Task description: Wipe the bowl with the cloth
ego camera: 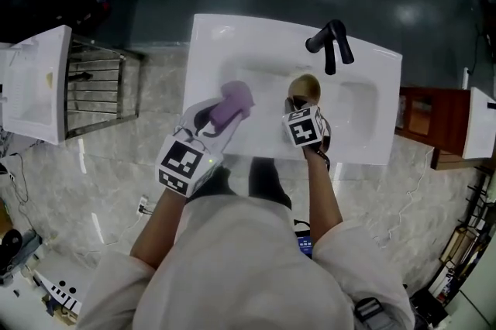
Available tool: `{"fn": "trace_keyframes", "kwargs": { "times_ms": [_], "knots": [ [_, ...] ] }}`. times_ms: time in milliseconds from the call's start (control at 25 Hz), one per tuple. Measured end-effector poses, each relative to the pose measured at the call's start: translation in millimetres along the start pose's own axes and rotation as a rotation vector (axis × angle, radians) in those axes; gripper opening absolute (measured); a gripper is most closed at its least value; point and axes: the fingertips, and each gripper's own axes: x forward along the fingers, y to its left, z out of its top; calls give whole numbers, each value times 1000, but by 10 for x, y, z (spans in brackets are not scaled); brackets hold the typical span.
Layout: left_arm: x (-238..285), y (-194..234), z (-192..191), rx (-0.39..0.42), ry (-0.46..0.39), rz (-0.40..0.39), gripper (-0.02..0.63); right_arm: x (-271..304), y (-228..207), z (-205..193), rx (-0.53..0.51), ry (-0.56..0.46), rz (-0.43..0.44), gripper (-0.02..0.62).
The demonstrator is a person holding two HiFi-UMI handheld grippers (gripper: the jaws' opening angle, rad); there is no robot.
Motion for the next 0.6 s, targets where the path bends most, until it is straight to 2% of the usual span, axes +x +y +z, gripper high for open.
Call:
{"fn": "trace_keyframes", "kwargs": {
  "times_ms": [120,360,480,600],
  "knots": [
    [-83,-23,45,-13,-16,-26,121,-278,86,167,131,-83,28,14],
    [-269,-105,155,-3,-64,-96,121,-863,196,345,290,-227,16,14],
    [-379,-171,273,44,-119,-140,121,-1179,331,435,369,-319,42,12],
    [-451,-326,399,140,-150,-191,122,-1488,472,528,443,-422,90,12]
  ]
}}
